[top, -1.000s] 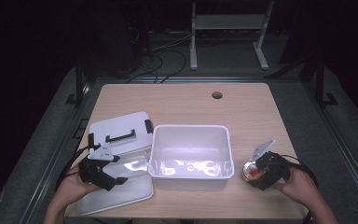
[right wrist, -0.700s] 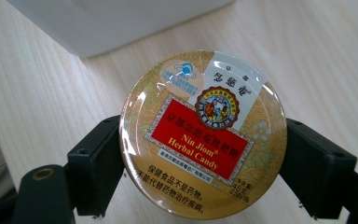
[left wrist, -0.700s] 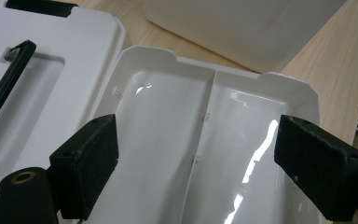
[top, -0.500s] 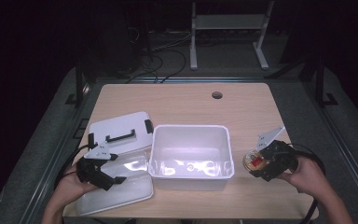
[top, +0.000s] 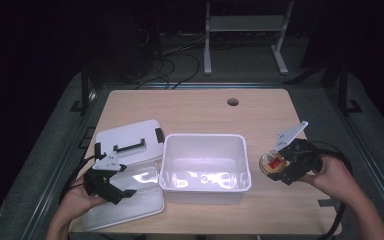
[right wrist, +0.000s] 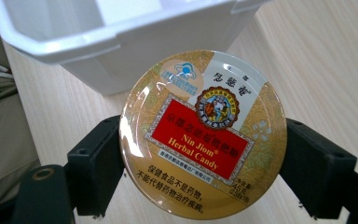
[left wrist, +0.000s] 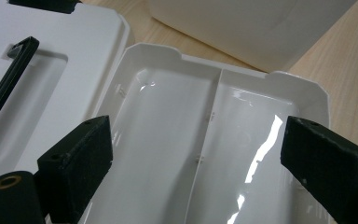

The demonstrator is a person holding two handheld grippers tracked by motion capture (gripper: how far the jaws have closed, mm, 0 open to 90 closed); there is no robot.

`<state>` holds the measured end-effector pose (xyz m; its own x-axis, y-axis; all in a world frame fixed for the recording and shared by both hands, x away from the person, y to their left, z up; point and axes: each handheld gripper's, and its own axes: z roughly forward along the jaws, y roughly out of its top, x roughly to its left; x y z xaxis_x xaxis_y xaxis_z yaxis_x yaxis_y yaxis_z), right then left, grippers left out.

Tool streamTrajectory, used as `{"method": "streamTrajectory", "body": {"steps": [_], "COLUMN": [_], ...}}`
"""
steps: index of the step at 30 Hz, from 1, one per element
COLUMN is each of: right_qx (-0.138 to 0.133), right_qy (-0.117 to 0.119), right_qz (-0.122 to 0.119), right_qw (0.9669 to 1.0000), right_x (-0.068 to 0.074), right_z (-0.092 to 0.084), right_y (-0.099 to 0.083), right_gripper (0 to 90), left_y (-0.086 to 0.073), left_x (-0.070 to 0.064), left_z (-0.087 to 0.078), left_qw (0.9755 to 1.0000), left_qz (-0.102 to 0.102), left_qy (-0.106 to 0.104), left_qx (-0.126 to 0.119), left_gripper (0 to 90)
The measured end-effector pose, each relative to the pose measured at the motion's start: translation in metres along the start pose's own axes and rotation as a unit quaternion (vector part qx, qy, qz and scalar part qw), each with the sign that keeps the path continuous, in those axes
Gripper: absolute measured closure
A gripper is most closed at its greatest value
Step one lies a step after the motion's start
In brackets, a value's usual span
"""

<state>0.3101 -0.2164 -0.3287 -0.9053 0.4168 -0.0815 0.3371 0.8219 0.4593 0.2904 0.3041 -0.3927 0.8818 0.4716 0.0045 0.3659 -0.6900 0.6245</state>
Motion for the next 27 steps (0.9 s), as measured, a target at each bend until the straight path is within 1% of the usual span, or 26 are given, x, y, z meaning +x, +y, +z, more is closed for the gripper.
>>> {"method": "streamTrajectory", "body": {"steps": [1, 3, 9, 10, 12, 16, 23, 27], "right_qx": [0.000, -0.003, -0.004, -0.004, -0.004, -0.005, -0.005, -0.003], "right_qy": [0.000, -0.001, 0.000, -0.002, -0.002, 0.002, 0.005, 0.008], "right_qz": [0.000, -0.006, -0.014, -0.018, -0.019, -0.026, -0.034, -0.045], "right_qw": [1.0000, 1.0000, 0.9999, 0.9998, 0.9998, 0.9997, 0.9994, 0.9990], "right_x": [0.000, 0.000, 0.002, 0.003, 0.003, 0.005, 0.005, 0.007], "right_z": [0.000, -0.005, -0.011, -0.013, -0.014, -0.017, -0.018, -0.017], "right_y": [0.000, 0.006, 0.016, 0.021, 0.022, 0.033, 0.043, 0.054], "right_gripper": [20.1, 20.0, 20.0, 20.0, 20.0, 20.0, 20.0, 20.0], "left_y": [0.000, 0.000, 0.000, 0.000, 0.000, 0.000, -0.001, 0.000], "left_x": [0.000, 0.000, 0.000, 0.000, 0.000, 0.001, 0.001, 0.000], "left_z": [0.000, -0.001, -0.002, -0.002, -0.003, -0.003, -0.003, -0.003], "left_qw": [1.0000, 1.0000, 1.0000, 1.0000, 1.0000, 1.0000, 1.0000, 1.0000], "left_qz": [0.000, -0.002, 0.000, 0.000, -0.001, 0.000, 0.000, 0.001], "left_qy": [0.000, 0.001, 0.002, 0.001, 0.000, -0.001, -0.002, -0.002], "left_qx": [0.000, -0.003, -0.002, -0.004, -0.004, -0.006, -0.006, -0.007], "left_gripper": [8.7, 8.7, 8.7, 8.7, 8.7, 8.7, 8.7, 8.7]}}
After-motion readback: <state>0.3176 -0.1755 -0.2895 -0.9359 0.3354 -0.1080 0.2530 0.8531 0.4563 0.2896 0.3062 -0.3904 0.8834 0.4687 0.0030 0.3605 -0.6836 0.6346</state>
